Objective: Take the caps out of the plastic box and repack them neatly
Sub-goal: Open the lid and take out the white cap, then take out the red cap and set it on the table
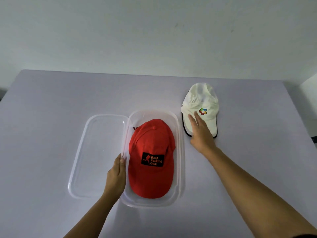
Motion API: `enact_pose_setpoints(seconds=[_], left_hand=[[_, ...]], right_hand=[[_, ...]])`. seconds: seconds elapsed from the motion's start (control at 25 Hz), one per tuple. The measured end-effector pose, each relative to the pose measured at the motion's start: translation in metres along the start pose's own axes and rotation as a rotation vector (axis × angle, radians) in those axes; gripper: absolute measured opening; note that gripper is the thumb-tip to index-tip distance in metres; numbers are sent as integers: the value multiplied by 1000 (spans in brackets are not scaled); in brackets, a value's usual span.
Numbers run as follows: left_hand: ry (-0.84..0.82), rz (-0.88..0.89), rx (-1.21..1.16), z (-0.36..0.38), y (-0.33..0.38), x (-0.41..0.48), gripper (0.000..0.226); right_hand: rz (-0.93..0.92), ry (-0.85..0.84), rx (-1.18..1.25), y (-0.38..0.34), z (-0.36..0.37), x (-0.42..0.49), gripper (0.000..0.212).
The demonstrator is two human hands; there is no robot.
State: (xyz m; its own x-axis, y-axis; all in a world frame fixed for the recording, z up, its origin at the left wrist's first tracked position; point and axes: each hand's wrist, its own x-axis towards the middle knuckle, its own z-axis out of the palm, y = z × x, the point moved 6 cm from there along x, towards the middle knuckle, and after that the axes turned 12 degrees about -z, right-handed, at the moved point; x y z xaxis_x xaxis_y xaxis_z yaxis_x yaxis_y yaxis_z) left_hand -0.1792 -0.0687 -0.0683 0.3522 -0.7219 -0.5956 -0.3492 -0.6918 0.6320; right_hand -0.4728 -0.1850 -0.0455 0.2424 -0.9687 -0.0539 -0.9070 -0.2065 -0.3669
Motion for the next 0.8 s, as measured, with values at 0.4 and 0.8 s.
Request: enact_pose_setpoints(seconds=[0.4, 0.8], left_hand=[[-36, 23, -38, -4, 7, -6, 45], [200, 19, -158, -32, 20, -10, 40]], right_hand=[[-339, -569, -63, -153, 85, -94, 98], [-225, -103, 114, -159, 30, -93, 78]])
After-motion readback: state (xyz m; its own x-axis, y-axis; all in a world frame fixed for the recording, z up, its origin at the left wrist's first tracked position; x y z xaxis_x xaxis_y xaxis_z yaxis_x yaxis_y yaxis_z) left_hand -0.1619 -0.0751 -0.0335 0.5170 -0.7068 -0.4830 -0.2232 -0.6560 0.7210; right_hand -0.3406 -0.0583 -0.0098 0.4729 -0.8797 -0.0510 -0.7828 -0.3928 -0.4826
